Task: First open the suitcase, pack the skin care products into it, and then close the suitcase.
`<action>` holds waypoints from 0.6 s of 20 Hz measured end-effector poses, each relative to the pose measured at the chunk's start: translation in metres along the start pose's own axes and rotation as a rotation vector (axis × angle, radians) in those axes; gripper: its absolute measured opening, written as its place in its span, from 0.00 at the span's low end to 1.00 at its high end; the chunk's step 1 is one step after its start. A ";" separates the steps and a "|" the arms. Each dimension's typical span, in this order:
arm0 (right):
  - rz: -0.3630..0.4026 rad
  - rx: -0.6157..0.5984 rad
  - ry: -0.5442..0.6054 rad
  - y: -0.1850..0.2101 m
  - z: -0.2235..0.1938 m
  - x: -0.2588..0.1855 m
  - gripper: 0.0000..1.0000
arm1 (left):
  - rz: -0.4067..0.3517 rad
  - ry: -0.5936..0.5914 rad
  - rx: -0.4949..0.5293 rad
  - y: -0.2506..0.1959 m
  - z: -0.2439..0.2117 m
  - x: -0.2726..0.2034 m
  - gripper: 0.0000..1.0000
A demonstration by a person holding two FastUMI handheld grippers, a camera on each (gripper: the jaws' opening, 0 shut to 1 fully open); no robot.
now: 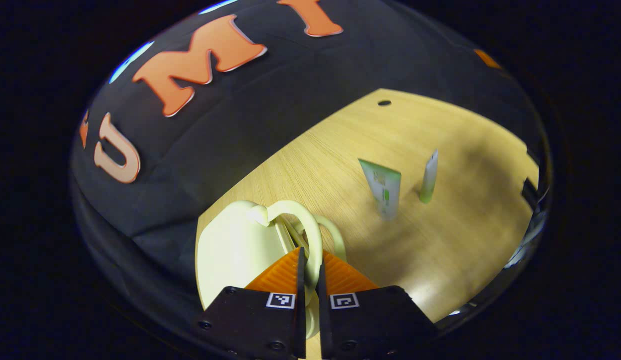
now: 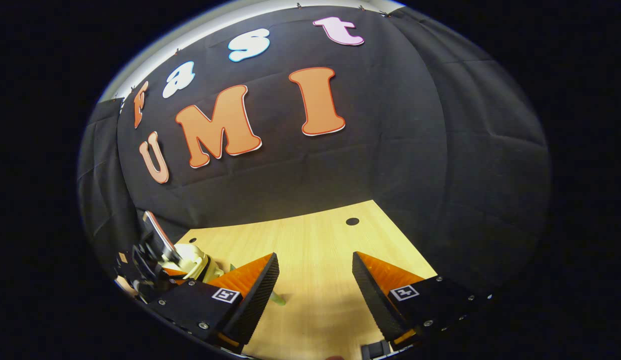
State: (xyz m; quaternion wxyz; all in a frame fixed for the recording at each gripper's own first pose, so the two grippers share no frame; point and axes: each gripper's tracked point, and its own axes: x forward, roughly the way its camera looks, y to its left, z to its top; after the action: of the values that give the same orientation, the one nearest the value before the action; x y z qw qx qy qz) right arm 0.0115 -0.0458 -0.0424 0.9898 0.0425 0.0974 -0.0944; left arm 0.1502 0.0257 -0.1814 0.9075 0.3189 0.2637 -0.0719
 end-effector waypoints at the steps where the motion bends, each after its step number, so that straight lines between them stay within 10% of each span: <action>1: 0.002 -0.003 -0.002 0.011 0.000 0.001 0.93 | -0.022 -0.030 -0.068 0.009 0.004 -0.007 0.11; 7: 0.045 -0.022 -0.038 0.104 0.003 0.012 0.95 | -0.224 -0.184 -0.417 0.073 0.023 -0.041 0.11; 12: 0.094 -0.020 -0.021 0.177 -0.004 0.021 0.95 | -0.229 -0.230 -0.565 0.145 0.011 -0.054 0.11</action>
State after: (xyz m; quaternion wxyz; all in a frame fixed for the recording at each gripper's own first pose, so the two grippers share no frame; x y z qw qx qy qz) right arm 0.0656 0.1243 -0.0387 0.9945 0.0361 0.0857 -0.0475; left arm 0.1521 0.1306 -0.0677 0.9700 0.0122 0.2031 -0.1330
